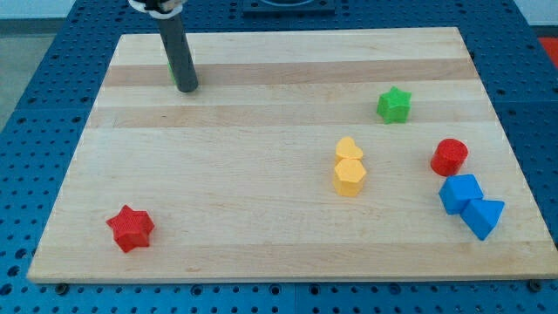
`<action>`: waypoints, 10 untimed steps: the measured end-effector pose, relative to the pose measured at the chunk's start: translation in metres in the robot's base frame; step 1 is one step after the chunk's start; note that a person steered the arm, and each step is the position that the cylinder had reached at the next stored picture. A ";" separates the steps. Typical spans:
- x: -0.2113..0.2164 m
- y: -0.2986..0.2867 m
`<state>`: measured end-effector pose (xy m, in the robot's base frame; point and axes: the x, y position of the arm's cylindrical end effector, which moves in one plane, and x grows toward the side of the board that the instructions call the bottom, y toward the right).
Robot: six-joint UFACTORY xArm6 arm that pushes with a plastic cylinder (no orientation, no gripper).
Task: Move the yellow blocks towards top right of the board
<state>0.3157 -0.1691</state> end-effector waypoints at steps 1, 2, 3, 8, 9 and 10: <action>-0.018 -0.017; -0.026 -0.030; -0.018 -0.018; 0.034 0.408; 0.071 0.408; 0.078 0.388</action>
<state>0.3936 0.2190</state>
